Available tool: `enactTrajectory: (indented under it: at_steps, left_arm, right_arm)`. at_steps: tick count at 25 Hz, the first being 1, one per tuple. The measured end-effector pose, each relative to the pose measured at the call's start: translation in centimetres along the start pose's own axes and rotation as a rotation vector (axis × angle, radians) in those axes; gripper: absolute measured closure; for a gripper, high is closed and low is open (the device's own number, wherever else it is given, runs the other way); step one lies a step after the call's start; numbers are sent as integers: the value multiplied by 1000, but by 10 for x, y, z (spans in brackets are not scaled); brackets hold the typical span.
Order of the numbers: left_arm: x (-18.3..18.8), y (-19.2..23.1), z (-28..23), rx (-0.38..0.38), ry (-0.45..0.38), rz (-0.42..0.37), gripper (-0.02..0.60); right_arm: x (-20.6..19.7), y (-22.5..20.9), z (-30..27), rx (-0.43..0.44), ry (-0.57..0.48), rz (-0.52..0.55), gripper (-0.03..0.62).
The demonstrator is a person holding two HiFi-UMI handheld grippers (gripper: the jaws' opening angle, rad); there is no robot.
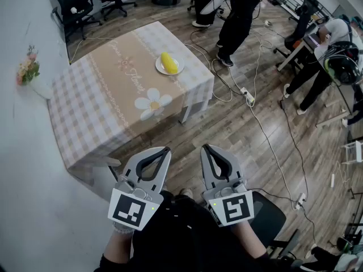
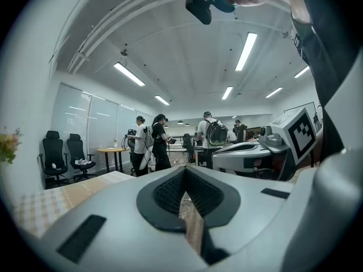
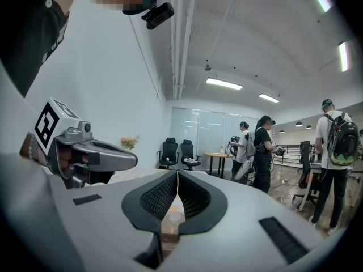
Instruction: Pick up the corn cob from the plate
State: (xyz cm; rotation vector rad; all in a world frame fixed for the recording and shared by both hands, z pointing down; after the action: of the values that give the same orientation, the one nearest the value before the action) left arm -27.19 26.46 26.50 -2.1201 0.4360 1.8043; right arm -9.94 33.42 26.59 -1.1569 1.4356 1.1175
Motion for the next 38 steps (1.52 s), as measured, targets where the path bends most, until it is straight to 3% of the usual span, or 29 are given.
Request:
enactTrajectory:
  at_steps: [14,32,38]
  left_arm:
    - [-2,0,2,-18,-6,-1,569]
    - [-5,37,20,-21,-22,-13,569]
    - [5,37,47,-41,-32,-29,569]
  right_arm:
    - [0,5,4,-12,-5,-16,551]
    - [8,32,-22,-53,-17,-10,549]
    - [23,54,-6,-90,-21,3,549]
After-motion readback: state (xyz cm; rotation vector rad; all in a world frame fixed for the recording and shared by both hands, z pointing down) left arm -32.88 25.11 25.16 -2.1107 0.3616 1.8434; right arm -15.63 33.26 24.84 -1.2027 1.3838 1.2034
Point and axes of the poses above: the fingertips, and each gripper's own axes: z backward along the fingers, y to its left, x out of its top, the point moved 9 cm from there along z, backward along the fingers, and after that the axes turned 2 degrees about -z, right-handed, at the moved point
